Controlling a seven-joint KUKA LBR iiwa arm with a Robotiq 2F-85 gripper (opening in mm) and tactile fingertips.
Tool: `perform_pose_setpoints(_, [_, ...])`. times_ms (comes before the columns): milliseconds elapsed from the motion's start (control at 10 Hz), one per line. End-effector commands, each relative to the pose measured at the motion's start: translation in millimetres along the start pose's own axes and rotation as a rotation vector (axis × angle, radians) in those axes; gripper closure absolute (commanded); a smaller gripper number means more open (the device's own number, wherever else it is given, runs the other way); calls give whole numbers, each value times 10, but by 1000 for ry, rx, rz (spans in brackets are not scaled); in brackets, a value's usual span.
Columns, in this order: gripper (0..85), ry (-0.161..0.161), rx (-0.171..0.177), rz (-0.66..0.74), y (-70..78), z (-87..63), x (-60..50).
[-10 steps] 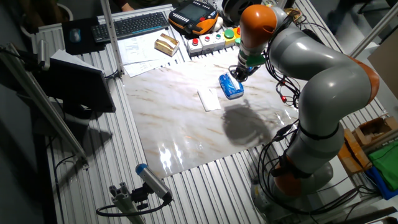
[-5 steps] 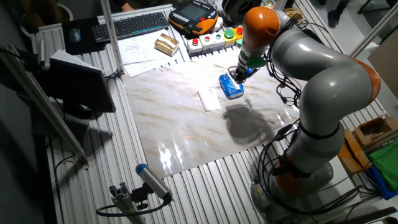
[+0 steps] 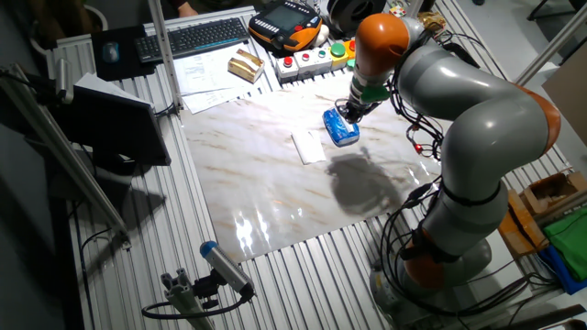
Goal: Pull out a napkin
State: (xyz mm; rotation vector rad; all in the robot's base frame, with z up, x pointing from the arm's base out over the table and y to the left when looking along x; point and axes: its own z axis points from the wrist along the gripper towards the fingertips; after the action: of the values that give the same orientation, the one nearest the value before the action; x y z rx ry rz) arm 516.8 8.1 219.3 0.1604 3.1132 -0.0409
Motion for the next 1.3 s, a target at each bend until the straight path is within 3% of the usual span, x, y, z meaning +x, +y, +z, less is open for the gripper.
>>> perform_pose_setpoints(0, [843,1,-1,13,-2,0,-3])
perform_pose_setpoints(300, [843,-3,1,30,-31,99,-53])
perform_pose_setpoints(500, [843,-5,-30,18,-55,189,-104])
perform_pose_setpoints(1200, [843,-7,-48,-1,-116,411,-212])
